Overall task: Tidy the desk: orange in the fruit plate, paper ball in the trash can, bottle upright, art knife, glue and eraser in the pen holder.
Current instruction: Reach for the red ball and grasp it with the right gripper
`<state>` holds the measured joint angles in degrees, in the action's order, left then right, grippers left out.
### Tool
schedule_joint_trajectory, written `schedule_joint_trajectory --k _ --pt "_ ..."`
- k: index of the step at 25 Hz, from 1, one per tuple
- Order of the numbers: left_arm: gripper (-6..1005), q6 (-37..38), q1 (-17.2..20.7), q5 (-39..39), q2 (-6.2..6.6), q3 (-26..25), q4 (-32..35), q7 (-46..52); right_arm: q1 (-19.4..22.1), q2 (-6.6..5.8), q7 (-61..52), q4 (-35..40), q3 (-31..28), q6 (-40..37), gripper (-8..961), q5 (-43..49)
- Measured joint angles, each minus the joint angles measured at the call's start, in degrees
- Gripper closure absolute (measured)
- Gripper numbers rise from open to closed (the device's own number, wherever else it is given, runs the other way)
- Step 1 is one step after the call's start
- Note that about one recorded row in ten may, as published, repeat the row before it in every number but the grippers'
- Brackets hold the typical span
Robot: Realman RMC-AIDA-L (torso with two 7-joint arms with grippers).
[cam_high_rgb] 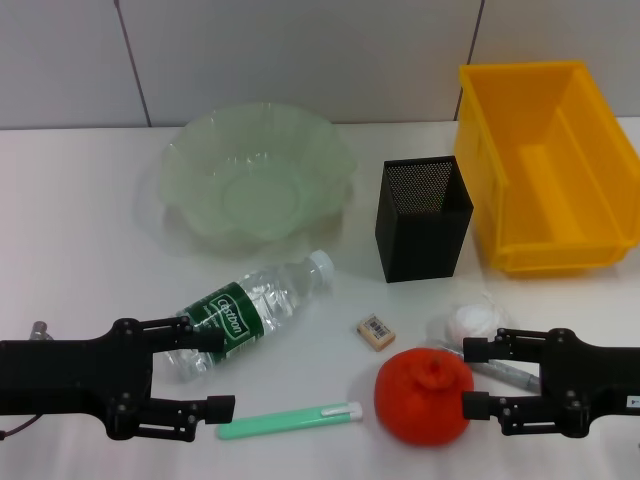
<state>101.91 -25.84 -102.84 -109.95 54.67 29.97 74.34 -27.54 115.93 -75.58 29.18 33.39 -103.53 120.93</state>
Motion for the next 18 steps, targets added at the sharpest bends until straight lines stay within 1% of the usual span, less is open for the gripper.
schedule_joint_trajectory --k 18 --pt "138 -0.09 -0.01 0.01 0.00 0.00 0.10 0.11 -0.09 0.00 0.09 0.00 -0.27 0.00 179 -0.09"
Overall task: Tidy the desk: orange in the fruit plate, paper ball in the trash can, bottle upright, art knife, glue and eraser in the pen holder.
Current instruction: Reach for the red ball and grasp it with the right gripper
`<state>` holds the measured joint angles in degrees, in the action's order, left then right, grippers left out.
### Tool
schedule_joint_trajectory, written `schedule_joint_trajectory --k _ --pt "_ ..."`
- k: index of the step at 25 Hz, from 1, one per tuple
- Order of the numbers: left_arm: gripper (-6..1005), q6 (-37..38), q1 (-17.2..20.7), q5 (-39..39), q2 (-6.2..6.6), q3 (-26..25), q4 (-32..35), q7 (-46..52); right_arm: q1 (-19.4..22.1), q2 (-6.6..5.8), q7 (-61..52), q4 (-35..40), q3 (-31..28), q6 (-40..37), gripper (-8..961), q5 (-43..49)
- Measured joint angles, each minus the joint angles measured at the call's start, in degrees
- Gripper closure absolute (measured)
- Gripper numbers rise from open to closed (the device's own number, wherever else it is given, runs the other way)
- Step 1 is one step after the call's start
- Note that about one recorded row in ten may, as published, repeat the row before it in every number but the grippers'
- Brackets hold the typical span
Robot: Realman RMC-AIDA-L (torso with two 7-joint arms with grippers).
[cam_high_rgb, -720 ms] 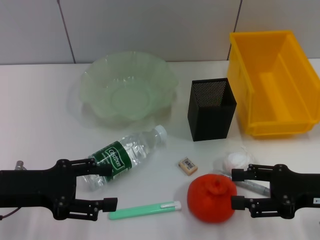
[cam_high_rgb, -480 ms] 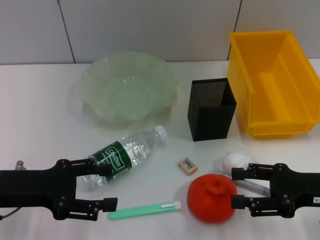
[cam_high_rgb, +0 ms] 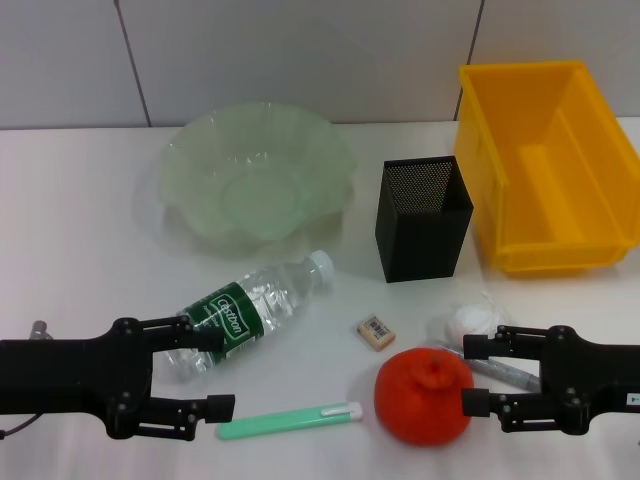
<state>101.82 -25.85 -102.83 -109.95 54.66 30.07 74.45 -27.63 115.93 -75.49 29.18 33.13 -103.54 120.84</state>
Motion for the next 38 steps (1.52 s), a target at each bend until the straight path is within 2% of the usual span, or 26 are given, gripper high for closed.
schedule_joint_trajectory --k 7,8,10,13,16,17,19,20,22,30,31,32,38 --pt "138 0.02 -0.75 0.00 -0.42 0.00 0.24 -0.22 0.10 0.00 0.00 0.00 -0.07 0.00 178 0.00" --pt "138 -0.22 -2.04 0.01 -1.13 0.11 0.28 -0.60 0.12 -0.01 -0.02 0.00 -0.09 0.00 178 0.00" --pt "138 -0.29 -2.40 0.00 -1.34 0.16 0.29 -0.63 0.11 -0.09 -0.28 0.02 -0.13 -0.04 178 0.00" --pt "138 -0.97 -6.17 0.01 -3.51 0.57 0.33 -0.65 0.23 -0.45 -0.70 0.07 -0.17 -0.45 178 0.00" --pt "138 -1.92 -9.11 -1.06 -5.10 0.95 0.34 -0.25 0.46 -0.96 -0.79 0.08 -0.55 -0.92 178 -0.05" --pt "138 -1.92 -9.11 -1.06 -5.10 0.95 0.34 -0.25 0.59 -1.14 -0.80 0.10 -0.96 -1.20 178 -0.05" --pt "138 -3.88 -12.21 -4.55 -7.01 1.07 0.34 1.24 0.94 -1.41 -0.81 0.36 -2.02 -2.10 178 -0.07" --pt "138 -3.88 -12.21 -4.55 -7.01 1.07 0.34 1.24 1.12 -1.63 -0.81 0.62 -2.53 -2.65 178 -0.07" --pt "138 -6.37 -14.71 -7.35 -8.31 1.13 0.08 2.66 1.48 -2.02 -0.82 1.28 -3.09 -3.62 179 -0.08" --pt "138 -9.20 -17.87 -8.04 -8.70 2.02 -1.47 4.64 2.59 -4.28 -1.35 2.54 -3.12 -5.01 179 1.46" --pt "138 -12.16 -18.91 -7.90 -8.97 5.44 -1.97 5.73 2.61 -4.44 -1.64 2.55 -3.10 -4.94 179 1.87" --pt "138 -13.40 -19.01 -7.75 -9.04 6.69 -1.98 5.80 2.64 -4.61 -1.97 2.58 -3.06 -4.83 179 2.48" --pt "138 -16.21 -19.87 -6.12 -9.19 9.00 -3.16 5.30 2.68 -4.77 -2.37 2.62 -2.78 -4.24 178 4.15"
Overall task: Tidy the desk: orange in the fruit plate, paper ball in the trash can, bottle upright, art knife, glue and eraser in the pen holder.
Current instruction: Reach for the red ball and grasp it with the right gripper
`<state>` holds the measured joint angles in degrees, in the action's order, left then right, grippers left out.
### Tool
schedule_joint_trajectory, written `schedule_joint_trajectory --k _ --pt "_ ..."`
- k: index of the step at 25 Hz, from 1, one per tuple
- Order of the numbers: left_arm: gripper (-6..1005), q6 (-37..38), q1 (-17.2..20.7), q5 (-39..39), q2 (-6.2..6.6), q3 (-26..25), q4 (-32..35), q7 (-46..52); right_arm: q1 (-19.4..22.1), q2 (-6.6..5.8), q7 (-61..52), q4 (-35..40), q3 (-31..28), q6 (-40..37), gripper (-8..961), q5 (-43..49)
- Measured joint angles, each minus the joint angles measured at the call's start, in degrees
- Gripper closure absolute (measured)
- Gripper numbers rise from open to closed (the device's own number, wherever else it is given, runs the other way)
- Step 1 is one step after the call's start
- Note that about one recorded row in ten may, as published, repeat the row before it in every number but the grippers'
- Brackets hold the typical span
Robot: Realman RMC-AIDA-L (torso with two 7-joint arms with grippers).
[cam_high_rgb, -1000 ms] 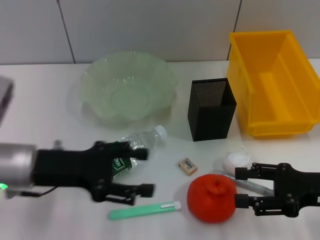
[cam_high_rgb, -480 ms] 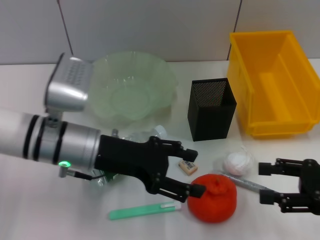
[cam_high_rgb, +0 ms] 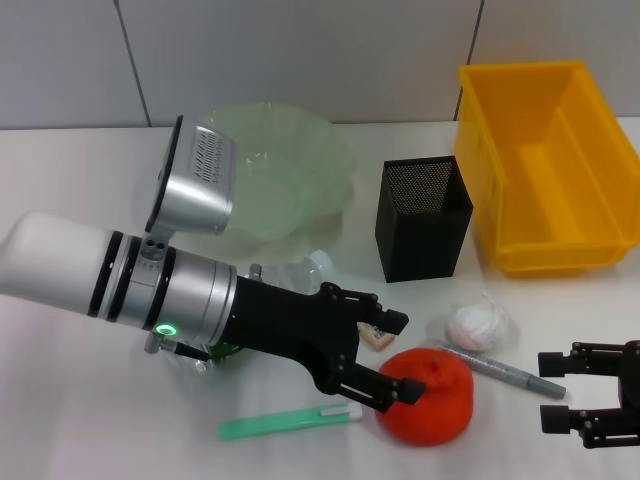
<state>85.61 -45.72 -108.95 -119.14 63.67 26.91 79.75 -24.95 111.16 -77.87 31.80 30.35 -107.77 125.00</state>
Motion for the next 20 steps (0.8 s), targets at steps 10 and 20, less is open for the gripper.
schedule_joint_trajectory --k 10,20 --pt "138 2.40 4.24 4.62 1.48 -1.86 1.75 -0.08 -1.89 1.27 1.53 0.26 0.04 0.79 178 -0.08" --pt "138 15.14 16.38 4.56 7.55 -9.83 3.33 -4.97 -10.76 0.84 -5.25 0.82 1.92 4.44 179 4.88"
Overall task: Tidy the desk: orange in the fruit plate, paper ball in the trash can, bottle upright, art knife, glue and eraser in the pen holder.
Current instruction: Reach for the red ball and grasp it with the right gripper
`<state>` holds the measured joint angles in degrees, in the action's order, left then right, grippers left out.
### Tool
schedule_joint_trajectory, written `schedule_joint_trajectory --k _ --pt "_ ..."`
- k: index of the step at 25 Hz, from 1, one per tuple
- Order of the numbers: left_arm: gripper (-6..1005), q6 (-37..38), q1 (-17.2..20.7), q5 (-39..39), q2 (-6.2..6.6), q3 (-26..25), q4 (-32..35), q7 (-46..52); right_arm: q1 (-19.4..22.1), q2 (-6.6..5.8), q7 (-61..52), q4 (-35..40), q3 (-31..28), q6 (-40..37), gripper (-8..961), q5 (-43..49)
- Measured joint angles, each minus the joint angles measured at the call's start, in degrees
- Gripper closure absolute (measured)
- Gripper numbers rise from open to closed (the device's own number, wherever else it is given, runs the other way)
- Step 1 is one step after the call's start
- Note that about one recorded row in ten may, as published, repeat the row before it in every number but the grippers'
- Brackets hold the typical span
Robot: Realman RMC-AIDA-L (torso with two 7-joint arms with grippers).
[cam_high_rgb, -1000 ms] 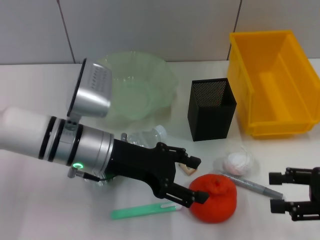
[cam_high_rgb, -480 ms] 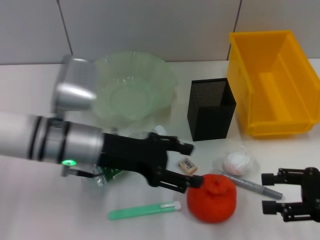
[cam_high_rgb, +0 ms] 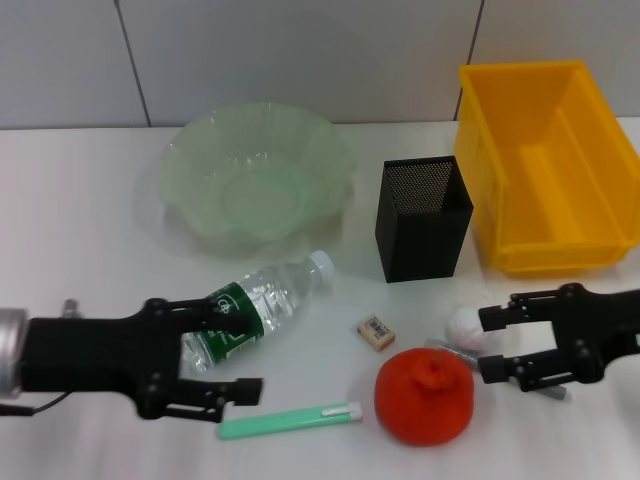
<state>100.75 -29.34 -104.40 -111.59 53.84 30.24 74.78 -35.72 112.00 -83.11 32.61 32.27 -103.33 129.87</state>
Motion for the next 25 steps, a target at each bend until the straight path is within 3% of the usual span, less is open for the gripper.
schedule_joint_trajectory --k 4,7,16,25 --pt "138 1.14 2.35 -0.37 0.35 -1.26 -0.16 -2.70 -3.73 -0.01 -4.56 1.06 4.64 1.23 179 1.80" --pt "138 1.25 2.70 -0.84 0.36 -0.92 -0.22 -2.95 -5.32 0.82 -7.37 3.78 9.35 1.52 179 1.84" --pt "138 2.02 2.84 -2.22 0.01 -0.75 -0.44 -2.80 -5.87 3.01 -8.64 7.01 16.94 5.54 178 1.92" --pt "138 2.09 2.82 -2.43 -0.13 -0.81 -0.48 -2.47 -6.24 4.47 -7.00 7.43 19.37 9.73 178 1.92"
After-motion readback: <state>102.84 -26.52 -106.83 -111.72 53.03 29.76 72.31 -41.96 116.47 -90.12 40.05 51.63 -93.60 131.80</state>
